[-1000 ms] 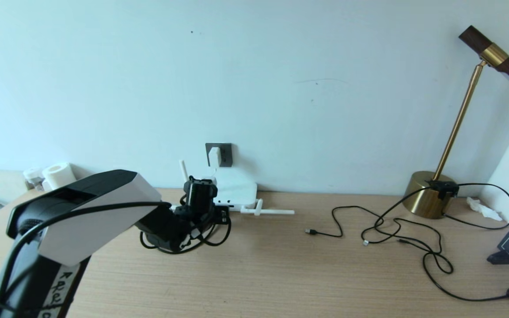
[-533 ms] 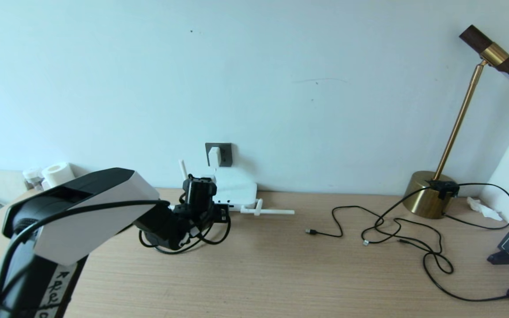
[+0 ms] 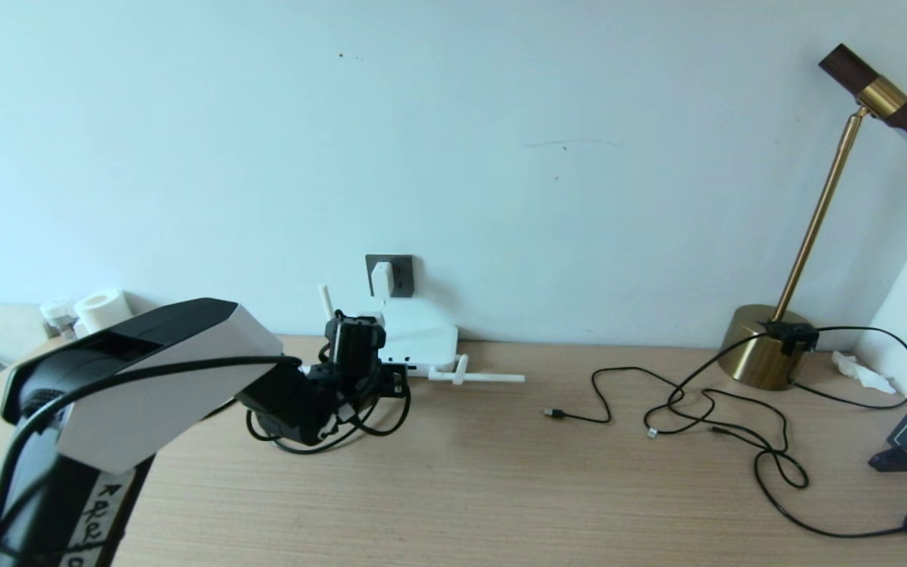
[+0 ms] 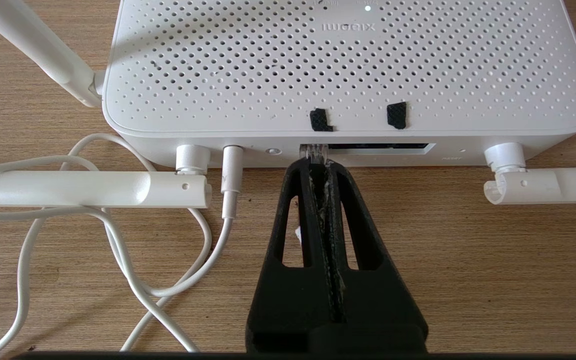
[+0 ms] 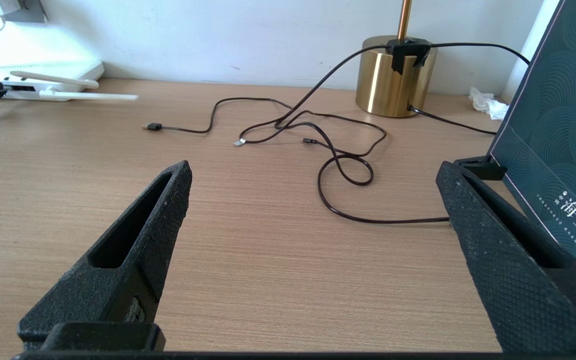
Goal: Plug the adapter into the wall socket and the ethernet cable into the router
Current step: Hand it to the other hand
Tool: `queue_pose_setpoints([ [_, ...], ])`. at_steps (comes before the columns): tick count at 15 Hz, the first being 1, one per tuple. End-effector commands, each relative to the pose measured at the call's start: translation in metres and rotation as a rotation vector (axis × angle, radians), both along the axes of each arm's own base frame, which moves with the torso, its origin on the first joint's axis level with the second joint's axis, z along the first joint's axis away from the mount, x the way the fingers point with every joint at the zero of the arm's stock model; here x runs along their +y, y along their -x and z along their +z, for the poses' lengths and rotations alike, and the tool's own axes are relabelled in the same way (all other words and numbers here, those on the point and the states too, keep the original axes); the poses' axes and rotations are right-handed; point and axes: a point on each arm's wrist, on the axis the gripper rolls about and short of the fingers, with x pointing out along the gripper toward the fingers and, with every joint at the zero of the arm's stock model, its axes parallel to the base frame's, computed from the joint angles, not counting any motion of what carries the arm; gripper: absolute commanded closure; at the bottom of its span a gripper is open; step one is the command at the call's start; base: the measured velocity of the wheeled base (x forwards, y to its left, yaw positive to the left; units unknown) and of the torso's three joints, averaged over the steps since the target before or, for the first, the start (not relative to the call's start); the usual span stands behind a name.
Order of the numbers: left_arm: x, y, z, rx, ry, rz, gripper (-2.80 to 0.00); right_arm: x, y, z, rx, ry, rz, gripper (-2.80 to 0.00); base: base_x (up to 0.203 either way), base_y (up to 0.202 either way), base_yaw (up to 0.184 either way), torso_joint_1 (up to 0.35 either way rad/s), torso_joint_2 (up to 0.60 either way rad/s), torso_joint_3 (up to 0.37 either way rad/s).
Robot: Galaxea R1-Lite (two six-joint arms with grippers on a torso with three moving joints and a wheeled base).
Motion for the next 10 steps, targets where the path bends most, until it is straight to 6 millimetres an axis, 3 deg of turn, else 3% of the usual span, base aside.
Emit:
queue_pose_setpoints([
  [1, -0.0002, -0.0003, -0.0002, -0.003, 0.001, 0.001, 0.0, 0.0, -0.0011, -0.0034, 0.014, 0.0, 0.001, -2.8, 0.0, 0.0, 0.0, 0.0, 0.0, 0.0],
  [10, -0.0008, -0.0016, -0.0014, -0.003, 0.002, 0.0, 0.0, 0.0, -0.0011, -0.0034, 0.014, 0.0, 0.001, -2.8, 0.0, 0.0, 0.0, 0.0, 0.0, 0.0],
])
